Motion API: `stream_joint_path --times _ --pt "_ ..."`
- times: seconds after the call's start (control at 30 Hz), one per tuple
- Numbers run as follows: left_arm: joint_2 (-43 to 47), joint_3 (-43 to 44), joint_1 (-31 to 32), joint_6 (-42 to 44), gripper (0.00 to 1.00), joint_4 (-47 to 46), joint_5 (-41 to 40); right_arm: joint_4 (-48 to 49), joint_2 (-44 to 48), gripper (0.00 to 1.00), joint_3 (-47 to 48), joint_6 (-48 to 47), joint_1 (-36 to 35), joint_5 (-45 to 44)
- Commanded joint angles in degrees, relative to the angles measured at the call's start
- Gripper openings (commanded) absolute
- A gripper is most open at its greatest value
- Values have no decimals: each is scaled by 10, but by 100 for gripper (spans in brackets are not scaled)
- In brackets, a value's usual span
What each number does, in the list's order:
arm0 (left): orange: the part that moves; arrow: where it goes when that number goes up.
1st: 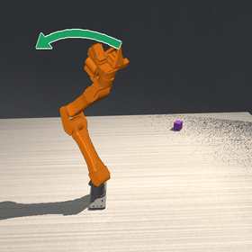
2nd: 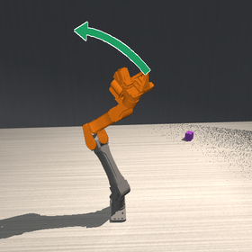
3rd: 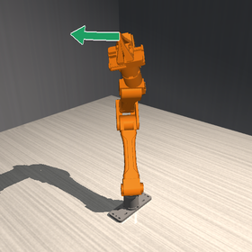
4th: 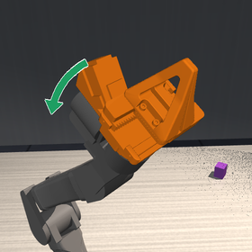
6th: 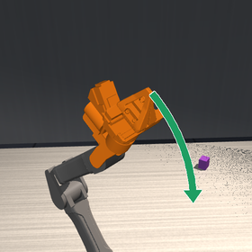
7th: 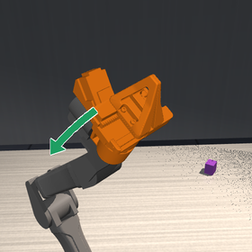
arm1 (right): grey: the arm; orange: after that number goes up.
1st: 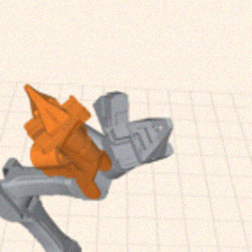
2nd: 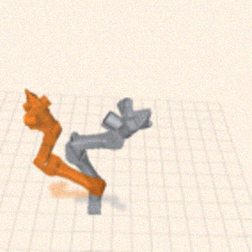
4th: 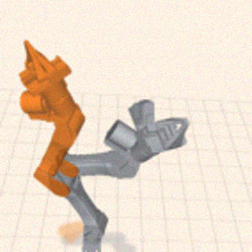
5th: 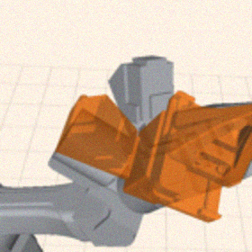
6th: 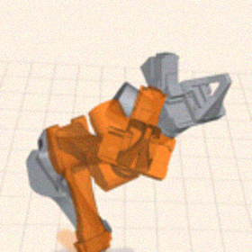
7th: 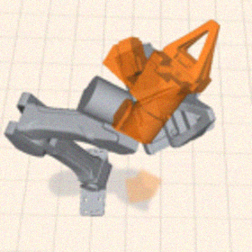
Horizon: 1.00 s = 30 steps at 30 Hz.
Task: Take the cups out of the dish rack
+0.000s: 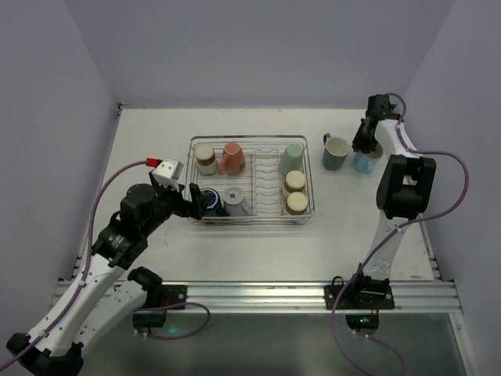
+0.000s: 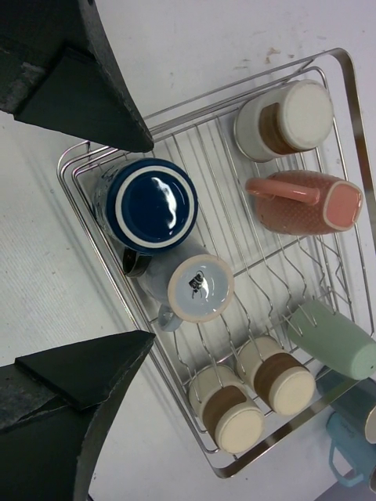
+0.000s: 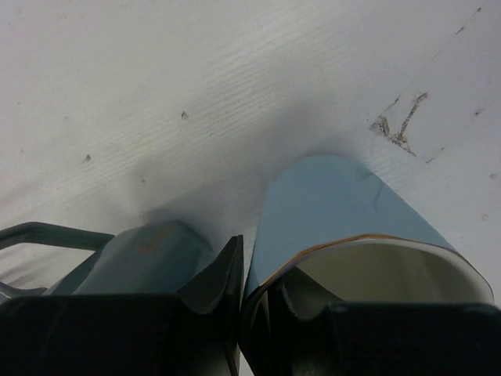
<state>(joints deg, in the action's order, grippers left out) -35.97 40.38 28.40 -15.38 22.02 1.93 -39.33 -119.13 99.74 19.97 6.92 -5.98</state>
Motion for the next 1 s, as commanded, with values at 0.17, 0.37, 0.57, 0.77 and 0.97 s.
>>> stream_joint_path --times 0.17,0.37,0.57,0.77,0.97 --pt "-17 0 -2 13 100 -12 4 15 21 33 44 -5 6 -10" --pt "-45 17 -2 10 100 -11 14 38 88 60 28 17 6 -4" --pt "-80 50 -2 -11 100 4 17 86 172 66 -31 53 6 19" --pt "-155 76 37 -39 96 -4 34 240 332 73 -243 121 4 105" --pt "-226 108 120 -55 94 -26 -48 412 500 73 -424 180 -41 192"
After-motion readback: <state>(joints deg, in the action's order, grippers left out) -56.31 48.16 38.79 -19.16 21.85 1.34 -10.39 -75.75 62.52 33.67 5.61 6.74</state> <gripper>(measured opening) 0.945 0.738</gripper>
